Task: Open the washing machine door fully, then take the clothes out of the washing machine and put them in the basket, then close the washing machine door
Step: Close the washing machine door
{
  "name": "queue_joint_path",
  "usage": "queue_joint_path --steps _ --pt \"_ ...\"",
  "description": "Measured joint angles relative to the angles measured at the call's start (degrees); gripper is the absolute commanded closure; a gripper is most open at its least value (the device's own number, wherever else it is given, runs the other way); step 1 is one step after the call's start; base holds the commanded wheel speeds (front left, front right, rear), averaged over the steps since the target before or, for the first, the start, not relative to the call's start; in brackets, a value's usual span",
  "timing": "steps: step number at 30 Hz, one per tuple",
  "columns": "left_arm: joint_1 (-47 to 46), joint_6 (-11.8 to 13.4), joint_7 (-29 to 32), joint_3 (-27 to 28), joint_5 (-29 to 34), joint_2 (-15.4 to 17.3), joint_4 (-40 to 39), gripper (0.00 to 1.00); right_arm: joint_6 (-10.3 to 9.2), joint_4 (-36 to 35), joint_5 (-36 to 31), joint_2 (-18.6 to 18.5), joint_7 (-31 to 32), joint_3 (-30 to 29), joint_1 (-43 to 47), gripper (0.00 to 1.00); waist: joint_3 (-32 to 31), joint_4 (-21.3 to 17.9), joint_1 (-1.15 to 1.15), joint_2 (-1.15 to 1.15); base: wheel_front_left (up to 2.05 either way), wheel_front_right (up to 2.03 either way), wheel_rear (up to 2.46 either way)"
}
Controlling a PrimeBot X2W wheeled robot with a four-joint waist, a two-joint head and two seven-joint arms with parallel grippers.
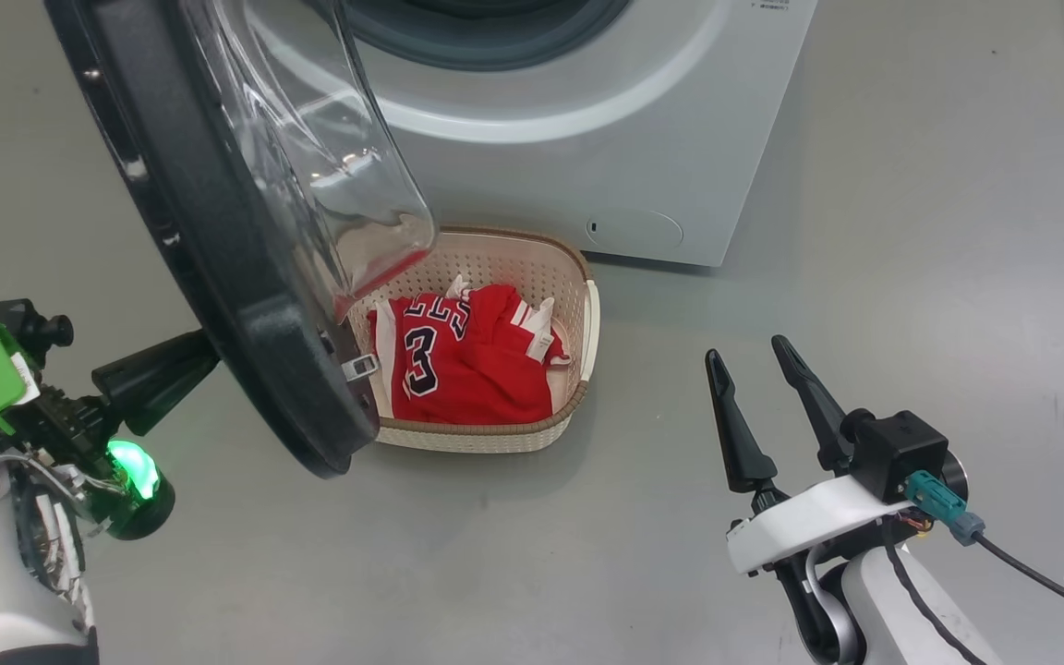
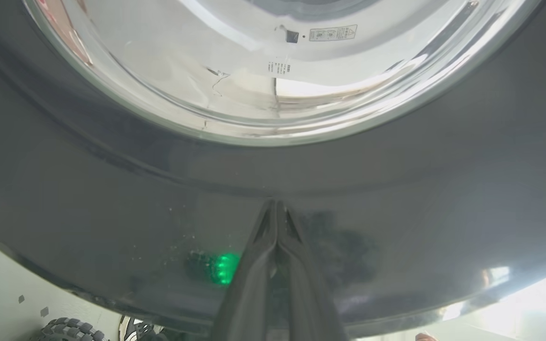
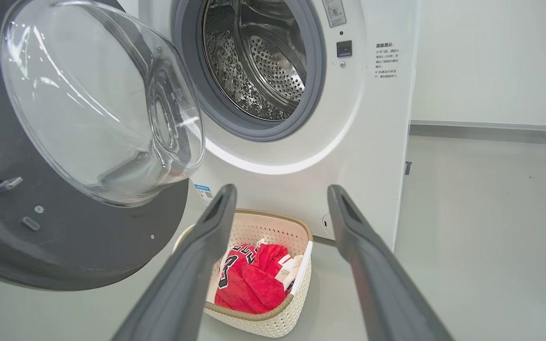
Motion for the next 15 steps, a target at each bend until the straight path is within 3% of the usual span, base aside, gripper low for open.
queue_joint_path --steps 7,15 --pt "1.2 1.5 0.1 -3.4 -5.1 0.0 -0.6 1.00 0.08 -0.3 0.0 0.1 0.0 0.9 0.0 0.00 -0.1 -0.7 0.00 0.00 0.00 0.00 0.00" --pt "3.1 2.7 -4.4 -6.4 -8.5 0.0 -3.3 1.00 0.09 -0.3 0.0 0.1 0.0 1.6 0.0 0.00 0.0 -3.7 0.00 0.00 0.00 0.00 0.00"
